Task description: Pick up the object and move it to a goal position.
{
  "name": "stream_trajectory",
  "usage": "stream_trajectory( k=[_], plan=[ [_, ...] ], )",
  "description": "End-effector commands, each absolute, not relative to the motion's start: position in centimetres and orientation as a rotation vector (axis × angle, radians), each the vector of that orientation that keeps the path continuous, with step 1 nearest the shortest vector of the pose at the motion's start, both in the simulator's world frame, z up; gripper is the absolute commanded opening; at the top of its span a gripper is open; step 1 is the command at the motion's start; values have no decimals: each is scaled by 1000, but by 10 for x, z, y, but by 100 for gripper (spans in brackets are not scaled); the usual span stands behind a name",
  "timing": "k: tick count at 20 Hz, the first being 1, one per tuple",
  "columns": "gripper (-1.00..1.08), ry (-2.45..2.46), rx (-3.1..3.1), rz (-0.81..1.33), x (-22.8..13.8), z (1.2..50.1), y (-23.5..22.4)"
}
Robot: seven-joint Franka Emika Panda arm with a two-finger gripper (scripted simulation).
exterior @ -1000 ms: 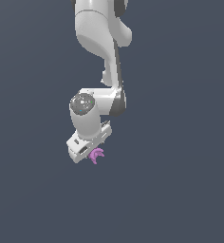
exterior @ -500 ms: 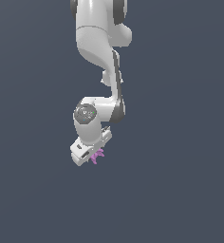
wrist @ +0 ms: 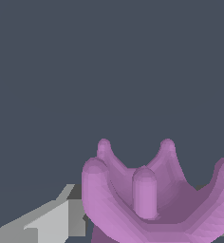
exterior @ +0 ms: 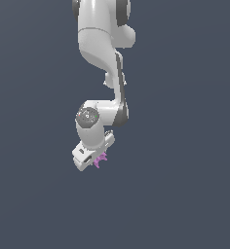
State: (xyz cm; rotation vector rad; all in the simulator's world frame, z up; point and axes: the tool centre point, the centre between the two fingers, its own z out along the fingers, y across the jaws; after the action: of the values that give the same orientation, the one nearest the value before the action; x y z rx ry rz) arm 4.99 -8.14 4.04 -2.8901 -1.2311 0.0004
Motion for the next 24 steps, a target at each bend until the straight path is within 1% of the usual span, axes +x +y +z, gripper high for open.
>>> stream_trajectory(
  k=[1,7,12,17,24],
  plan=[
    [-100,-1231,-2890,0,50,40,-82],
    [-100,-1231,-2890,0,51,43,-83],
    [-100,-1231,-2890,0,55,60,-95],
    [-100,-1231,-2890,0,62,90,-116],
    [-100,-1231,-2889,-1,77,144,-154]
  ],
)
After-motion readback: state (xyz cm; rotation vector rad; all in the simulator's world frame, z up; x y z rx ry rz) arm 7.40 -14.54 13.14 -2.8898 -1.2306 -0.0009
